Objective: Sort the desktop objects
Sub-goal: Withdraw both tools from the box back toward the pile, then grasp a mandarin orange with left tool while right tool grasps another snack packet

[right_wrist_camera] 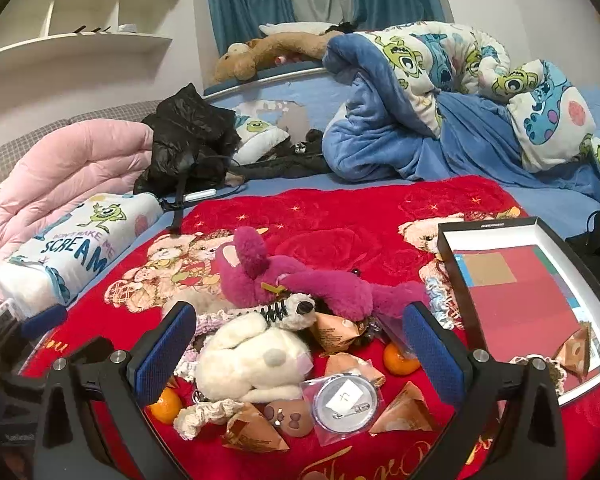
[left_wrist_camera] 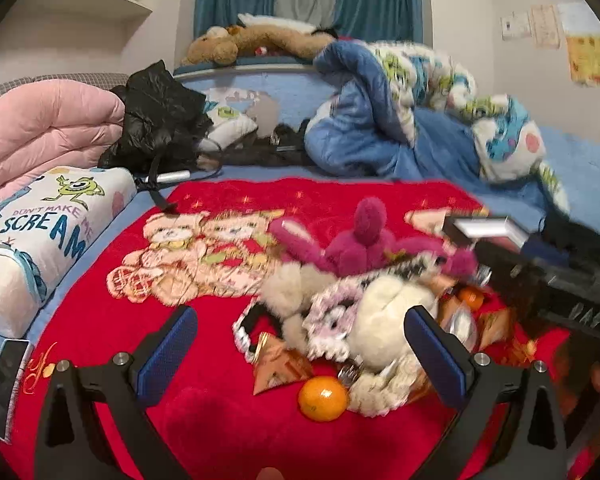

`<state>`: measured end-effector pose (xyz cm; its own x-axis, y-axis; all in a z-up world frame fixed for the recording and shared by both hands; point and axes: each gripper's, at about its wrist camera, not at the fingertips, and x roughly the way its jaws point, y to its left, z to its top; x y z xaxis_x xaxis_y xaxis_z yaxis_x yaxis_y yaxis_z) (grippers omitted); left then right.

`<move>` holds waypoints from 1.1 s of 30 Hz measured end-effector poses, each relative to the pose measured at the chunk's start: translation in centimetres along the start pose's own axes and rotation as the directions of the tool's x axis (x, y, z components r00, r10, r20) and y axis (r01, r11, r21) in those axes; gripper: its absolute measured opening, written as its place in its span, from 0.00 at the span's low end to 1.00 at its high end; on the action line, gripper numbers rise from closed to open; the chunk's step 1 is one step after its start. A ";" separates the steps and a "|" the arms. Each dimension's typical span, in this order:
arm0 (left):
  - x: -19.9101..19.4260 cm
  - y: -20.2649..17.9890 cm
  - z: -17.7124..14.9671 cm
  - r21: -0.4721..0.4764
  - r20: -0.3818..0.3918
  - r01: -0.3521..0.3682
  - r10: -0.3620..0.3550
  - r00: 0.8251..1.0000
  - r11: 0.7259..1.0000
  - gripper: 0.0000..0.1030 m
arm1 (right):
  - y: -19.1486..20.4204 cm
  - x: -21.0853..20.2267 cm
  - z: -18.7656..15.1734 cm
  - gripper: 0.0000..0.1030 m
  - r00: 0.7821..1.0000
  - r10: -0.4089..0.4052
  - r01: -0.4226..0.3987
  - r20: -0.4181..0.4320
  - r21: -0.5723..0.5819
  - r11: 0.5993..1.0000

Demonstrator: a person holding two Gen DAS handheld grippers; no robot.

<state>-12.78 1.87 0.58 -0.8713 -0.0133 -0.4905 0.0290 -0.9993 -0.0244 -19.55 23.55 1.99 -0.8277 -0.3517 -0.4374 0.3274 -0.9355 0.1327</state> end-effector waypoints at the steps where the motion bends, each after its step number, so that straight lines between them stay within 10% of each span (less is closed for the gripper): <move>1: 0.0 0.0 -0.2 0.012 0.000 0.005 -0.005 1.000 1.000 1.00 | 0.0 -0.2 -0.1 1.00 1.000 -0.002 0.002 0.002 -0.003 1.000; 18: 5.0 0.2 -4.0 0.112 -0.158 0.025 -0.007 0.987 0.993 1.00 | 0.3 0.9 -3.4 1.00 0.988 0.068 -0.070 -0.139 -0.011 0.997; 33: 8.1 0.0 -5.6 0.127 -0.279 -0.015 0.051 0.959 0.992 1.00 | 0.6 4.4 -6.1 0.96 0.930 0.124 -0.111 -0.346 0.058 0.992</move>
<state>-17.12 1.94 -8.29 -0.6978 -0.0535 -0.7143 -0.0200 -0.9954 0.0941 -20.19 21.70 -5.31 -0.5713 -0.4317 -0.6980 0.3904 -0.8910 0.2316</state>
